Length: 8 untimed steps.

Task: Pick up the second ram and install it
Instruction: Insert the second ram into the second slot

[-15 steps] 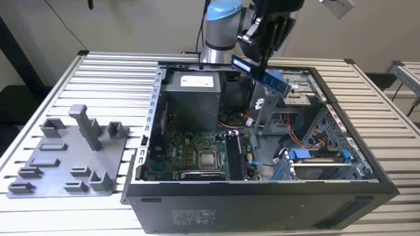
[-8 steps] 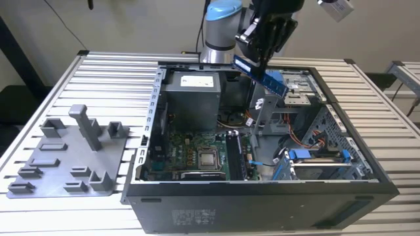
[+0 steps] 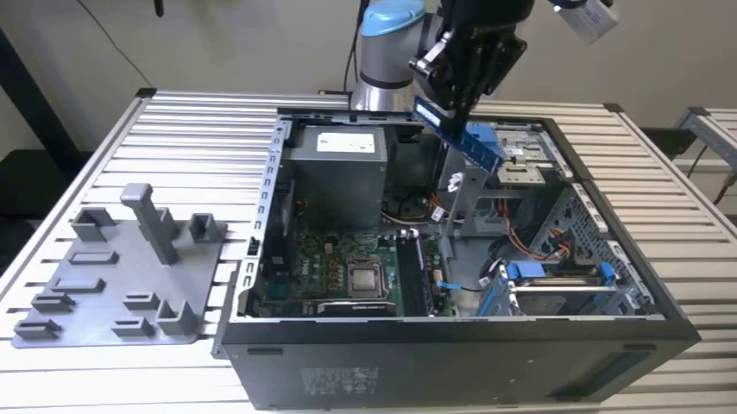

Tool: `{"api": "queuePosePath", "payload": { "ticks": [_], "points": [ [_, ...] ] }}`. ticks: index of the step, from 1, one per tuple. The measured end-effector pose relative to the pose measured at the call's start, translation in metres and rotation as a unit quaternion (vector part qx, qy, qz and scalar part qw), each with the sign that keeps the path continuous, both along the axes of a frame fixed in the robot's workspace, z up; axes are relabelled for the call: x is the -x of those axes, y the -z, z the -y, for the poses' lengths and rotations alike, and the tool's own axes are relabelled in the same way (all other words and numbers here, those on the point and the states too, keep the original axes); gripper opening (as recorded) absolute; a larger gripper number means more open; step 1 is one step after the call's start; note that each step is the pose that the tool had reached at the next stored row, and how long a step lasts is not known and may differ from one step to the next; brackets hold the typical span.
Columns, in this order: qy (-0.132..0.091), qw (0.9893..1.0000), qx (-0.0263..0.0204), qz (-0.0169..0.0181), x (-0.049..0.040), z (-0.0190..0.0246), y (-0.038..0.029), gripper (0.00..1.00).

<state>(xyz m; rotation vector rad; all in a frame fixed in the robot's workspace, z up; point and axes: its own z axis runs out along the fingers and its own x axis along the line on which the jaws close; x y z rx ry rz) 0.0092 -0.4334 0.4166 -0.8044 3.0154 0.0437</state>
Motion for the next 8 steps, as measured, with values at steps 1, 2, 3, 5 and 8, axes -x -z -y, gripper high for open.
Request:
{"api": "queuePosePath", "payload": {
  "ticks": [1,2,3,5,8],
  "points": [
    [0.008,1.0000,0.0000,0.0000,0.0000,0.0000,0.0002,0.14],
    [0.017,0.9999,0.0000,0.0000,0.0000,0.0000,0.0003,0.14],
    [0.026,0.9997,0.0000,0.0000,0.0000,0.0000,0.0005,0.14],
    [0.044,0.9990,0.0000,0.0000,0.0000,0.0000,0.0007,0.14],
    [0.070,0.9975,0.0000,0.0000,0.0000,0.0000,0.0012,0.14]
  ]
}}
